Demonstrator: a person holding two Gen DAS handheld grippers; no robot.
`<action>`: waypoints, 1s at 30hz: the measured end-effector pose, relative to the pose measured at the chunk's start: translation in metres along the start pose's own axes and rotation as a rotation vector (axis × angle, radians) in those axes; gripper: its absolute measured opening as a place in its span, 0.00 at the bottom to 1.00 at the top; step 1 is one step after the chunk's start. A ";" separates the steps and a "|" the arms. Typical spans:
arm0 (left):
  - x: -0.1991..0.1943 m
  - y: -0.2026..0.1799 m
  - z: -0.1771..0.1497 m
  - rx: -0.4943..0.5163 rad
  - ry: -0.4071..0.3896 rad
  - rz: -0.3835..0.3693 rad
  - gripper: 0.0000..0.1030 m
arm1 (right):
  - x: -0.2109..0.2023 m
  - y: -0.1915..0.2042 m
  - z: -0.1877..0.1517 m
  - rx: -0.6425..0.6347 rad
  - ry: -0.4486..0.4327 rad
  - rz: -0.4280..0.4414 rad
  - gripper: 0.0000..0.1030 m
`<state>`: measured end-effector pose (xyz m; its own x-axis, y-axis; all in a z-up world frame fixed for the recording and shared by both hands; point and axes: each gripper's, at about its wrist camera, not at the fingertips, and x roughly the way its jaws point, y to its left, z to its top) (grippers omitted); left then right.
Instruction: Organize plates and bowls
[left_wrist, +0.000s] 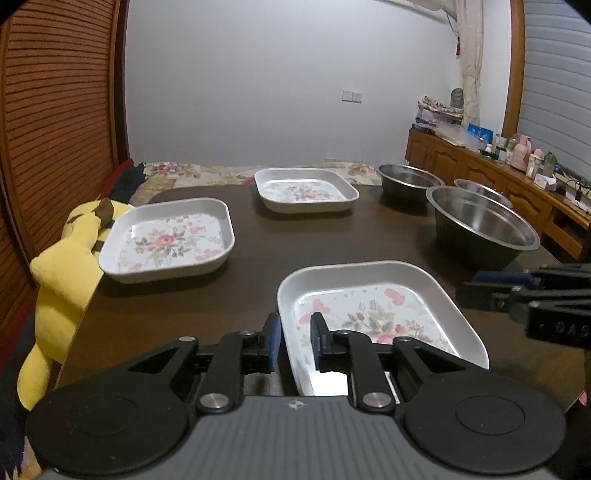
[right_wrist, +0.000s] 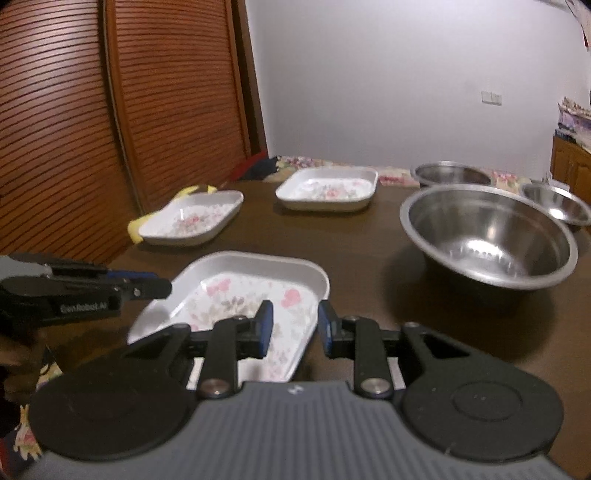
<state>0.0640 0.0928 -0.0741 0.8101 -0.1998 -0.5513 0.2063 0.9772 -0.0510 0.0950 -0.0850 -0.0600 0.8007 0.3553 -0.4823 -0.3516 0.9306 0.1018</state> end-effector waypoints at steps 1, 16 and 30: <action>0.000 0.001 0.002 0.002 -0.005 0.002 0.23 | -0.001 0.002 0.004 -0.013 -0.008 0.005 0.29; 0.020 0.060 0.042 0.016 -0.031 0.014 0.46 | 0.047 0.048 0.072 -0.138 -0.023 0.116 0.40; 0.060 0.155 0.076 -0.002 -0.021 0.016 0.47 | 0.148 0.071 0.100 -0.066 0.135 0.128 0.40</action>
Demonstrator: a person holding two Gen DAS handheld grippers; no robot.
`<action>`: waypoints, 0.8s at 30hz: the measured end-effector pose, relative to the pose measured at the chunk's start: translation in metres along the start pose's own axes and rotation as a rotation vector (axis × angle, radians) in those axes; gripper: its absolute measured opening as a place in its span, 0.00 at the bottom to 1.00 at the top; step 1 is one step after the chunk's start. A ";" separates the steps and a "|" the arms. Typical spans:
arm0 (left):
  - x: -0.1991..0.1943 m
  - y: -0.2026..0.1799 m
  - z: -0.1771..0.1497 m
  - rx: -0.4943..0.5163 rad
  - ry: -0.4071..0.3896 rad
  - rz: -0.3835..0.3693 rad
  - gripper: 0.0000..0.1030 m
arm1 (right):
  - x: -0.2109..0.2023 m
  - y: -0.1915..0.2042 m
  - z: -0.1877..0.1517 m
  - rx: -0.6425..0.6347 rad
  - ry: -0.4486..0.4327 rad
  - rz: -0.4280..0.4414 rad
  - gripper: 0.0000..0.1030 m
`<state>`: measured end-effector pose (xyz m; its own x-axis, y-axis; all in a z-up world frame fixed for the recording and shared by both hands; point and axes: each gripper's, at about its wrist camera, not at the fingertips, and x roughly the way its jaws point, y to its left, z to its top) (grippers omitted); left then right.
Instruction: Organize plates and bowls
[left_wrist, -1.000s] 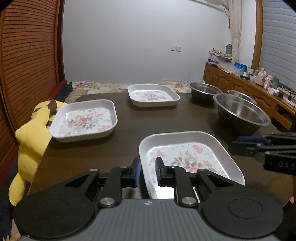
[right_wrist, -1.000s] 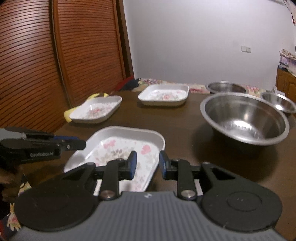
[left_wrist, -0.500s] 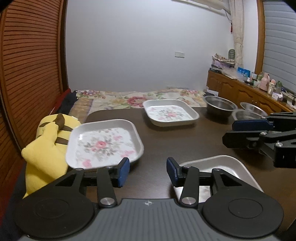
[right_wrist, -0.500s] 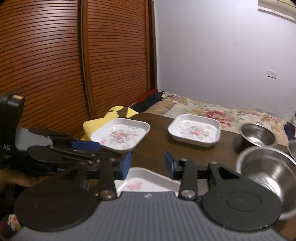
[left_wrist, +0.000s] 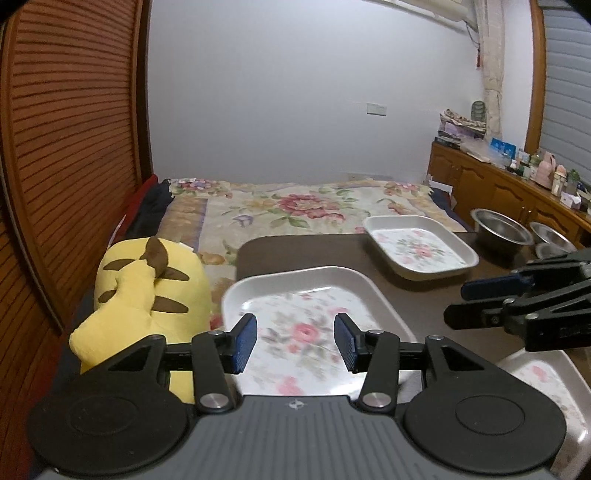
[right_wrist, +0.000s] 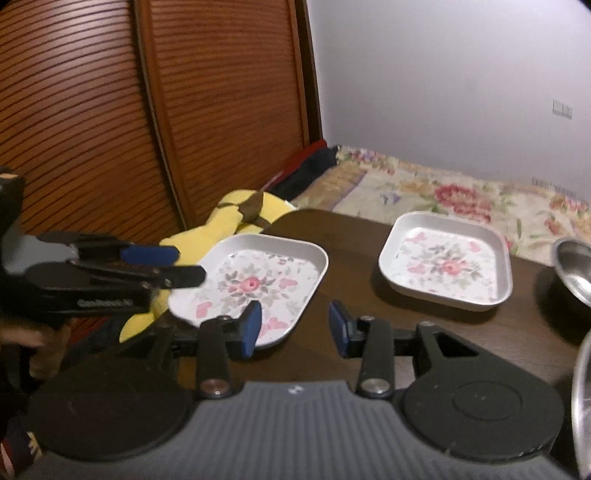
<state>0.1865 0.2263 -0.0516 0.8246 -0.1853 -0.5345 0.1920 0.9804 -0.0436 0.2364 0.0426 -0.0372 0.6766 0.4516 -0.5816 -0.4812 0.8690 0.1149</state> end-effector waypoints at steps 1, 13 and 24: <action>0.004 0.006 0.000 -0.008 0.002 0.000 0.47 | 0.008 -0.001 0.002 0.007 0.013 -0.002 0.40; 0.038 0.044 -0.010 -0.082 0.060 -0.026 0.35 | 0.058 -0.001 0.015 0.017 0.114 0.002 0.38; 0.042 0.050 -0.016 -0.104 0.074 -0.059 0.22 | 0.068 0.000 0.011 0.013 0.153 0.010 0.26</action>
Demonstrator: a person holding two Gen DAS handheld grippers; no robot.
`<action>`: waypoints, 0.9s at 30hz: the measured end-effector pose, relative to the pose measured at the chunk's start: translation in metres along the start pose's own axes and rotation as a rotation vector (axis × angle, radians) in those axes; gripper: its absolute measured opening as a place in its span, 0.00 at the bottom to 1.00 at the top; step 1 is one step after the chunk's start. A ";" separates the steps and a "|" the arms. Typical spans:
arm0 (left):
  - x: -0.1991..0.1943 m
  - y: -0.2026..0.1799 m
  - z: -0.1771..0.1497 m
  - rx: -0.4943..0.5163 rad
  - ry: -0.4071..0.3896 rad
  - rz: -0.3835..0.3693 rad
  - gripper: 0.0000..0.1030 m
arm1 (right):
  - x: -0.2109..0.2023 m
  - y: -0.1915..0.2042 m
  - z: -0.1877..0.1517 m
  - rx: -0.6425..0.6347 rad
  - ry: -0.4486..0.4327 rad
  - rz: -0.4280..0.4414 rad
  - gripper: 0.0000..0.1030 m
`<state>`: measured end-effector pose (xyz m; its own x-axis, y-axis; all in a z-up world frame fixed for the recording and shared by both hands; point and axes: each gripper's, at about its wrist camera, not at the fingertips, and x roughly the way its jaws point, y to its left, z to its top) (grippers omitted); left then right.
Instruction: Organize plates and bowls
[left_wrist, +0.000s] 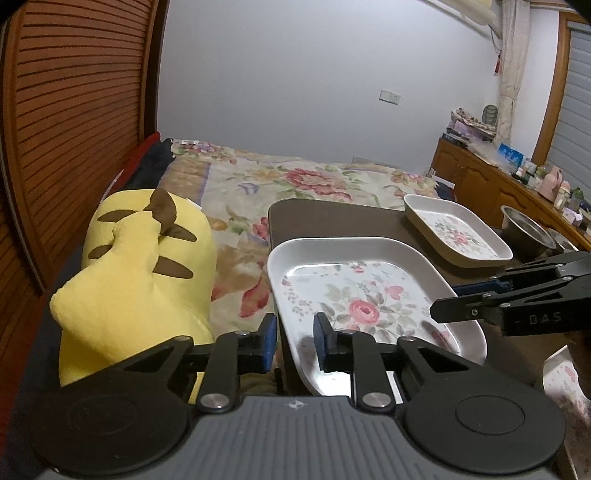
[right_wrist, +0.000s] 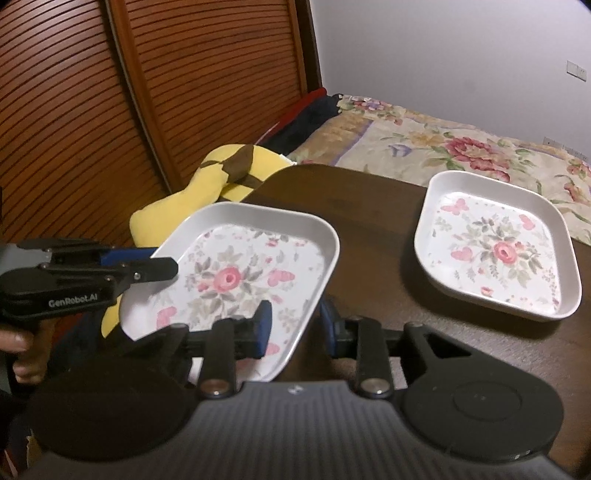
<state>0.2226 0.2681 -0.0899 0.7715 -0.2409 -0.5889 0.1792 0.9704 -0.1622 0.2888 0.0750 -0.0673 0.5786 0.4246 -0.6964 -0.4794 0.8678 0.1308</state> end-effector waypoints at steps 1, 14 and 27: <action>0.000 0.000 0.000 -0.003 0.001 -0.001 0.22 | 0.000 0.000 0.000 0.001 0.003 0.002 0.26; -0.011 -0.011 -0.002 -0.001 0.019 0.028 0.14 | -0.001 -0.005 -0.002 0.013 0.021 0.015 0.20; -0.037 -0.056 0.014 0.059 -0.056 -0.024 0.14 | -0.063 -0.021 -0.010 0.048 -0.095 -0.038 0.20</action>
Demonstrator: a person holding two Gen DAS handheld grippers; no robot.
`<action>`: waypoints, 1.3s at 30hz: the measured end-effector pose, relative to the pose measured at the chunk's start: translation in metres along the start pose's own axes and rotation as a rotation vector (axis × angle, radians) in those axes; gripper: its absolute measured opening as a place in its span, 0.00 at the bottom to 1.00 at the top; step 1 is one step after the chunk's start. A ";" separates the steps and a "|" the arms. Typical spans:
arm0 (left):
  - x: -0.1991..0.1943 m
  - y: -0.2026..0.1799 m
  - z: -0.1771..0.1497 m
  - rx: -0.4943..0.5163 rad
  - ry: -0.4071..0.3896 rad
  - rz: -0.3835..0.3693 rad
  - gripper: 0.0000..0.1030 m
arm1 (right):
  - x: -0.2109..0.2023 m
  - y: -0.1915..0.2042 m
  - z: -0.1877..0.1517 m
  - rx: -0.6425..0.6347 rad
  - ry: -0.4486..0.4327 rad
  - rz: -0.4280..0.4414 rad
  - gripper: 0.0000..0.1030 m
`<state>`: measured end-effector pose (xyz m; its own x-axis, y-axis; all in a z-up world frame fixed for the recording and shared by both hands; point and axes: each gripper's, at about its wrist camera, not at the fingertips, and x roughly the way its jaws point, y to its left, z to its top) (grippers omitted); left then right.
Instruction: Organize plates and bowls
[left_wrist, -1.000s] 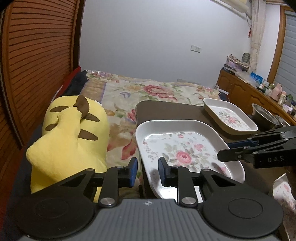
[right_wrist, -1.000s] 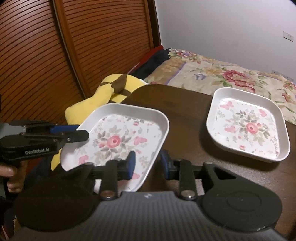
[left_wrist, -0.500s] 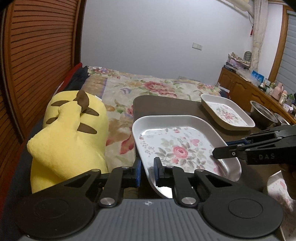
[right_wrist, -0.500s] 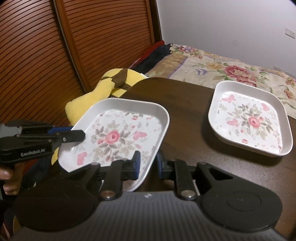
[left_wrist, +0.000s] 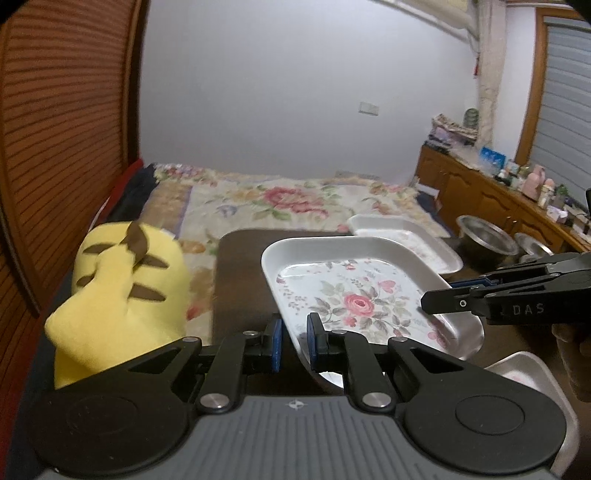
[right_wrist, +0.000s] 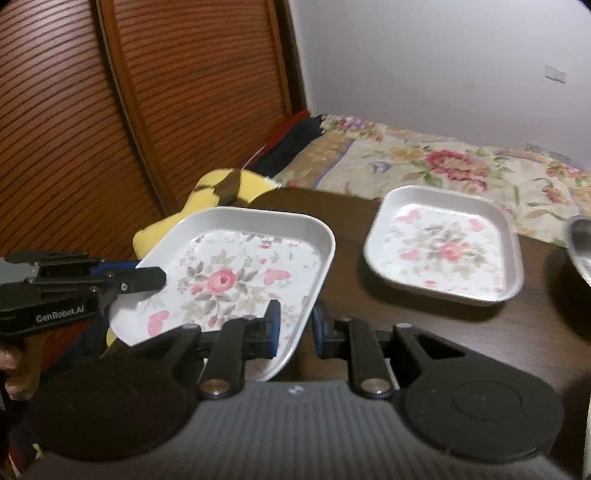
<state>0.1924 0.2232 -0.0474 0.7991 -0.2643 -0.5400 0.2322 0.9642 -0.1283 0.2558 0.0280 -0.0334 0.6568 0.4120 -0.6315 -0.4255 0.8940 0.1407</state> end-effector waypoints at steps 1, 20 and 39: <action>-0.003 -0.006 0.003 0.007 -0.010 -0.009 0.14 | -0.006 -0.002 -0.001 0.004 -0.011 -0.006 0.20; -0.059 -0.088 0.023 0.130 -0.113 -0.065 0.14 | -0.103 -0.032 -0.024 0.063 -0.179 -0.060 0.20; -0.071 -0.111 0.000 0.138 -0.076 -0.087 0.14 | -0.123 -0.040 -0.057 0.100 -0.157 -0.067 0.20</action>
<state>0.1102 0.1348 0.0050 0.8110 -0.3528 -0.4666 0.3722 0.9266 -0.0536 0.1564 -0.0683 -0.0049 0.7737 0.3668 -0.5165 -0.3193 0.9300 0.1823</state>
